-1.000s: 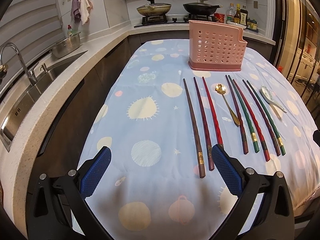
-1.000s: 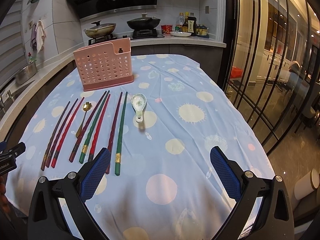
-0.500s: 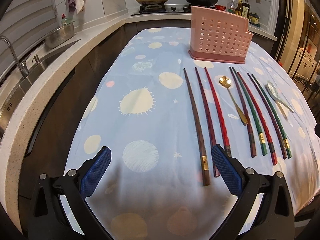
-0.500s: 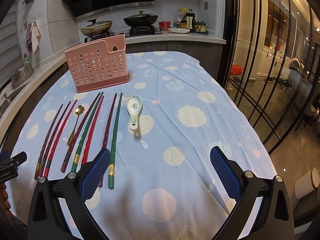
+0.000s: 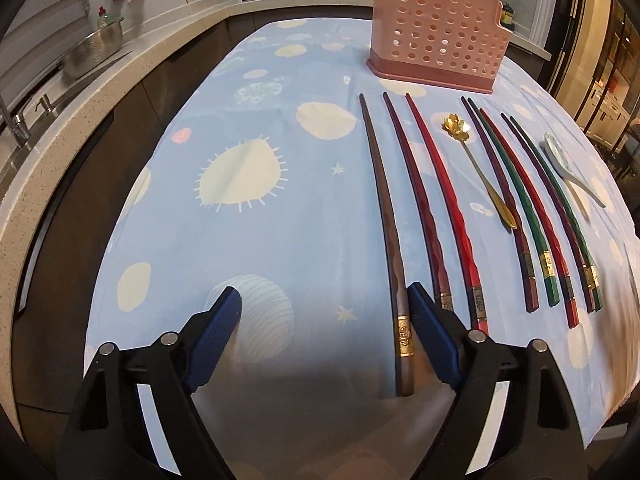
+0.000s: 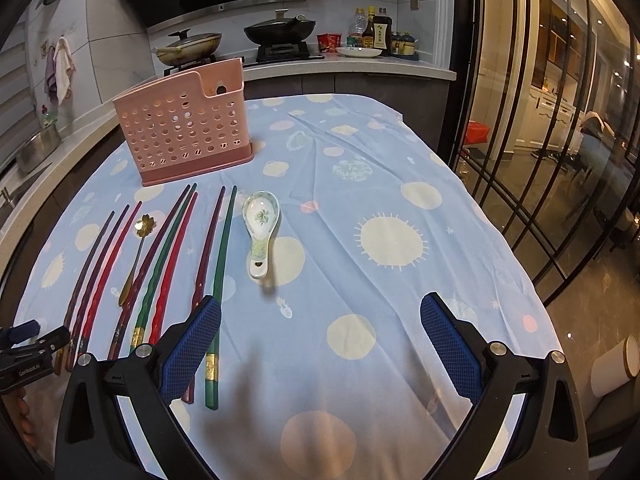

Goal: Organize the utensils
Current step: 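Grasp the brown chopstick with the left tool while the right tool grasps the white ceramic spoon, then carry the brown chopstick into the pink holder with the left tool while the right tool drops the spoon in, then move both open tools back over the remaining chopsticks, then grasp a red chopstick with the left tool while the right tool grasps a green chopstick, then lift both chopsticks and release them into the pink holder with both tools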

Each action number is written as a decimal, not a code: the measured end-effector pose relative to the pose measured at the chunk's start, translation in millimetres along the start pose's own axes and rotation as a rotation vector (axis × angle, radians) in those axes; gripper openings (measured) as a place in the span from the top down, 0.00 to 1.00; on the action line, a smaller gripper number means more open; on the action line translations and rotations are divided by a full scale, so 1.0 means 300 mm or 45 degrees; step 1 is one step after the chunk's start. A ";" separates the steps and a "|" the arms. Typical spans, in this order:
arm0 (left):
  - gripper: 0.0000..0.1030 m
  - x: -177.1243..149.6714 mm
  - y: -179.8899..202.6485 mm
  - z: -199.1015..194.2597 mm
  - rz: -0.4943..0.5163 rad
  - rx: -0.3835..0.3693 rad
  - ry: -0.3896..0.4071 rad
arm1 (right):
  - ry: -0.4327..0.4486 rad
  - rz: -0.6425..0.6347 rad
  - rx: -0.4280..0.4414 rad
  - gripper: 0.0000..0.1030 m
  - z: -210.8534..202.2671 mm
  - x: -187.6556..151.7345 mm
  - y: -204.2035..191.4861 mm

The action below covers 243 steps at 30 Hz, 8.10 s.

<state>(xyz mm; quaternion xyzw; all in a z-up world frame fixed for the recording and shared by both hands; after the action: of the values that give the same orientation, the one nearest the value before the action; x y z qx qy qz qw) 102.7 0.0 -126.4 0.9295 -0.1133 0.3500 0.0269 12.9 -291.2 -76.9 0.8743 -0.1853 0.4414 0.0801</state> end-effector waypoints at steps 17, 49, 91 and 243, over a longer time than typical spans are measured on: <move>0.50 0.033 0.003 0.010 0.037 -0.036 0.006 | -0.174 0.107 0.191 0.71 0.304 0.041 -0.078; 0.93 -0.056 0.008 -0.124 -0.037 -0.299 0.014 | -0.100 0.079 0.220 0.94 0.091 -0.035 -0.095; 0.93 1.082 0.074 -0.526 0.062 -0.251 0.849 | 0.038 -0.151 0.318 0.94 0.320 0.741 -0.277; 0.93 0.651 0.120 -0.322 0.058 -0.314 0.561 | 0.335 0.015 0.357 0.93 -0.093 0.532 -0.119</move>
<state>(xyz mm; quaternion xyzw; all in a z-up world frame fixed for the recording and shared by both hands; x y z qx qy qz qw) 174.6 -60.0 73.5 0.8177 -0.1673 0.5282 0.1561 92.8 -290.3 68.6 0.8106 -0.1150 0.5739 -0.0215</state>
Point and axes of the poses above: each gripper's, at about its wrist camera, not at the fingertips, and z roughly the way its jaws point, y to its right, x to its top, the point moved 6 cm from there along z, roughly the way its jaws point, and after that the axes turned 8 degrees about y, right-handed, at the moved point
